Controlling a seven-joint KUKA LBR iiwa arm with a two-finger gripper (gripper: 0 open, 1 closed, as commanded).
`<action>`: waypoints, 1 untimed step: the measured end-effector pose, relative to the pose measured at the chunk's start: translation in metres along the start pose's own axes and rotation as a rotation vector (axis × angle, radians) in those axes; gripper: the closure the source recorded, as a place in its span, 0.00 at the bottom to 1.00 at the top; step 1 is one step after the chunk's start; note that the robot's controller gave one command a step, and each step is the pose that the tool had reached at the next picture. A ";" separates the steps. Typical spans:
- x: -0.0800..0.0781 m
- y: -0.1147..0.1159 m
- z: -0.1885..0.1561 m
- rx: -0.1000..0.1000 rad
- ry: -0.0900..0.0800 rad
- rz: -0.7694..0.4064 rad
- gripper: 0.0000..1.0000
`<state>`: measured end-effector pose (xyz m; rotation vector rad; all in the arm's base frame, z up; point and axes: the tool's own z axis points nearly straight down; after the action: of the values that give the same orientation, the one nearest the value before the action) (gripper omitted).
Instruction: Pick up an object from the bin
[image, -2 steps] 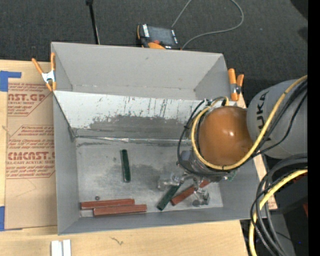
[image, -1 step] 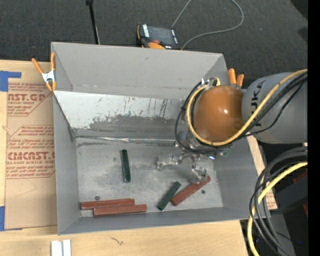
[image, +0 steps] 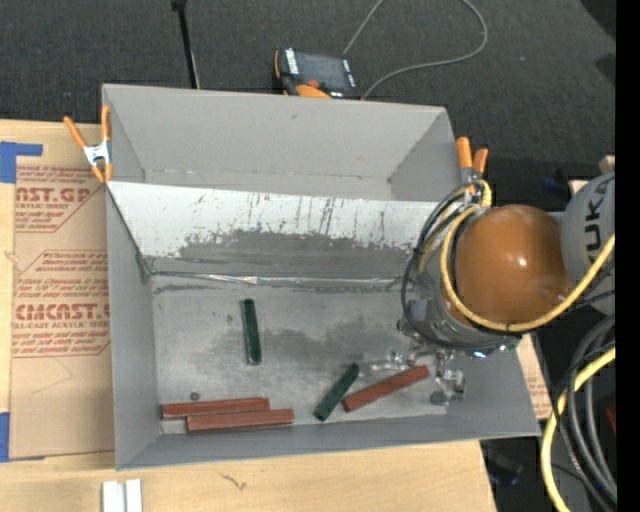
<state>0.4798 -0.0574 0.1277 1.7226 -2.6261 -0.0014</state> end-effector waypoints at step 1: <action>-0.023 -0.047 0.060 -0.001 -0.002 -0.055 0.00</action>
Offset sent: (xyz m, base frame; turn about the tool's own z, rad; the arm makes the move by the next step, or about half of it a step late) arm 0.0510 0.0011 -0.0577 -0.0567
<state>0.5320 -0.0551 0.0672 1.7946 -2.5792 -0.0039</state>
